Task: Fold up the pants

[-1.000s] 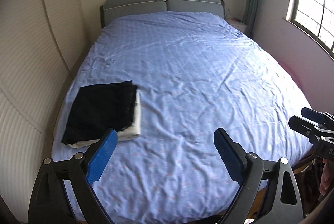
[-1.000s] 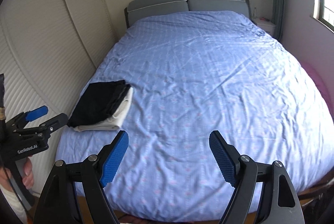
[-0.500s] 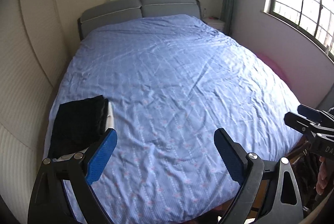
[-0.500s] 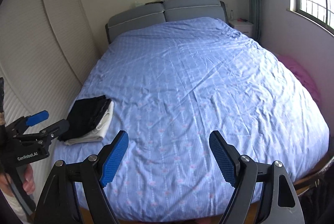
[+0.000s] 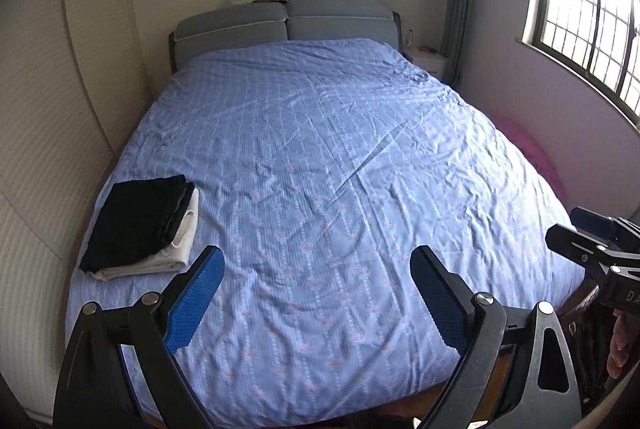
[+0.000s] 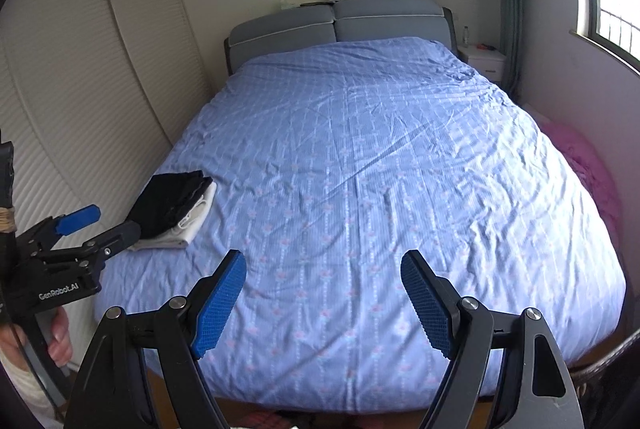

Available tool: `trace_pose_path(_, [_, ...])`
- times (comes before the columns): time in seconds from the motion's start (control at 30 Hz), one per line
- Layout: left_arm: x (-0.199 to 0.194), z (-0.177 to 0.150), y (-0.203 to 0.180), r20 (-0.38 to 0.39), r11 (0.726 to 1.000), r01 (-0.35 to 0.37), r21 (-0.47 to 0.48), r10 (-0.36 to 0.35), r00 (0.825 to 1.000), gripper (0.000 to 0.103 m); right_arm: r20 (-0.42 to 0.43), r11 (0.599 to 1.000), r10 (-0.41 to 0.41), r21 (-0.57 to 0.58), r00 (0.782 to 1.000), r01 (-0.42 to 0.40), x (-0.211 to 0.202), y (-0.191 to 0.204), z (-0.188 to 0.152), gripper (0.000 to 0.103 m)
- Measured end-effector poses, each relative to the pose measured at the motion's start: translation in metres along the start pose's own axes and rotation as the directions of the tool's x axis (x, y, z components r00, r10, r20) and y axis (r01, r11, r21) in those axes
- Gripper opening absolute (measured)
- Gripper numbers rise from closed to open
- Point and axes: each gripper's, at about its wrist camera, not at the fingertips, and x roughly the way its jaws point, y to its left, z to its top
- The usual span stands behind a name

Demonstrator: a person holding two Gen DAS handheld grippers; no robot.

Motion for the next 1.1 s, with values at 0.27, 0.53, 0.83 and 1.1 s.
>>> trace_pose_path(0.27, [-0.011,-0.003,-0.035,0.031,0.999,-0.039,-0.014,0.040,0.999,0.095,0.009,0.999,0.030,-0.017,1.000,-0.030,-0.014,-0.035,-0.004,0.080])
trace_pose_path(0.53, [-0.022,-0.005,-0.057,0.065,0.999,-0.054,-0.003,0.054,0.996,0.103,0.025,0.999,0.049,-0.021,0.998,-0.049,-0.025,-0.050,-0.007,0.080])
trace_pose_path(0.83, [-0.025,-0.005,-0.063,0.055,0.999,-0.014,-0.041,0.016,0.998,0.103,0.037,0.999,0.048,-0.027,0.998,-0.047,-0.032,-0.056,-0.007,0.080])
trace_pose_path(1.1, [-0.027,-0.006,-0.067,0.070,0.999,-0.027,-0.037,0.030,0.997,0.103,0.036,0.999,0.042,-0.027,0.998,-0.041,-0.033,-0.056,-0.007,0.080])
